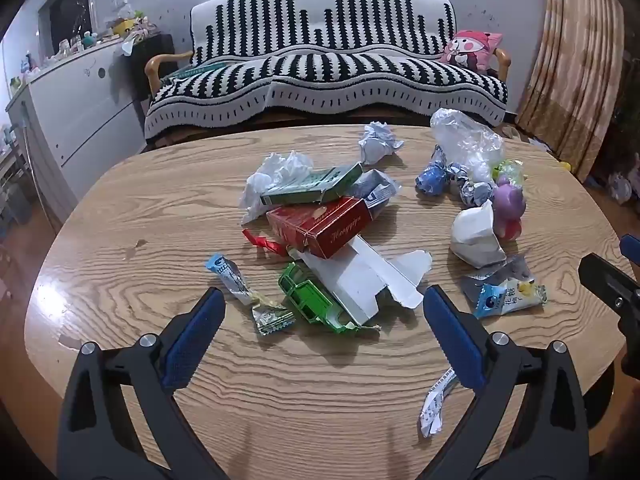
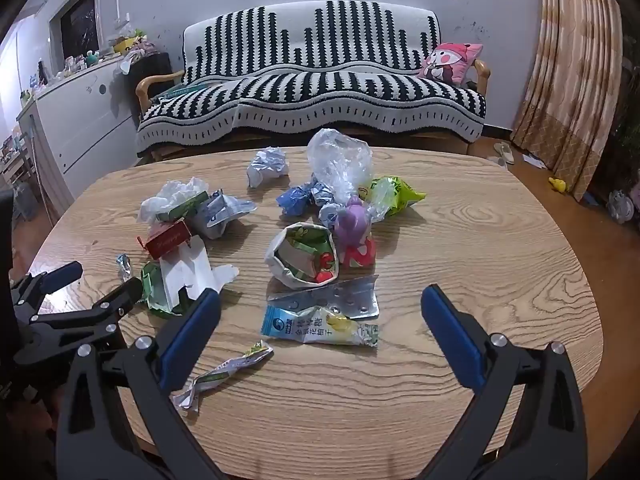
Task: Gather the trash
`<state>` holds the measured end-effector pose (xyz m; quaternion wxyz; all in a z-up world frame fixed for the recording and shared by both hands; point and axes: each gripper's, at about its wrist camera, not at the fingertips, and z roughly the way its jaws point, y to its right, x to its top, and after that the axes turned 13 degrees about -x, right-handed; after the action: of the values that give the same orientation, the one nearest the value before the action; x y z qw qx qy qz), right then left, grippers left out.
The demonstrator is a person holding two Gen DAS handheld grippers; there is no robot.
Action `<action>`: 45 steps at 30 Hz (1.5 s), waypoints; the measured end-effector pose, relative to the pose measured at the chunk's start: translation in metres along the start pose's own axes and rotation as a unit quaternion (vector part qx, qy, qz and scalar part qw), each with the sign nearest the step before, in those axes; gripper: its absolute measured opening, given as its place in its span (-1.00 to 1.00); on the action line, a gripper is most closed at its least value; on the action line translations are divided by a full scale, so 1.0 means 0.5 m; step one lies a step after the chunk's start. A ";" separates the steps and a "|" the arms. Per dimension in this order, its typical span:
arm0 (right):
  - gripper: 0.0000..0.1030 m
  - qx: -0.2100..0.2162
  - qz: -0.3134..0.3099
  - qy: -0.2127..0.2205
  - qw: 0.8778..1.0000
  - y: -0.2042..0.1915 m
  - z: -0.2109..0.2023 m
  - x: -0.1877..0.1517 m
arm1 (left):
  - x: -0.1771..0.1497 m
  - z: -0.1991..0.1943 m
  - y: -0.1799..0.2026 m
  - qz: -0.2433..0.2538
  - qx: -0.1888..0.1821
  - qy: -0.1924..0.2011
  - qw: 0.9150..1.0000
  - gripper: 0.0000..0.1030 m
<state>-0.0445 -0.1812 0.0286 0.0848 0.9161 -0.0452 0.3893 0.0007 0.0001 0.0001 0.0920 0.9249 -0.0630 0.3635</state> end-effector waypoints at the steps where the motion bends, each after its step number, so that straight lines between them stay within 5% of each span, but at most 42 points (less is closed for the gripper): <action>1: 0.89 -0.002 -0.003 -0.003 1.000 -0.001 0.001 0.000 | -0.002 -0.003 0.003 0.005 0.003 0.008 1.000 0.88; 45: 0.89 -0.003 -0.004 0.004 1.000 -0.009 -0.005 -0.002 | -0.007 0.003 -0.009 -0.009 -0.006 0.004 1.000 0.88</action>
<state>-0.0461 -0.1764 0.0291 0.0889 0.9144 -0.0422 0.3926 0.0000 0.0045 -0.0037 0.1011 0.9232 -0.0569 0.3664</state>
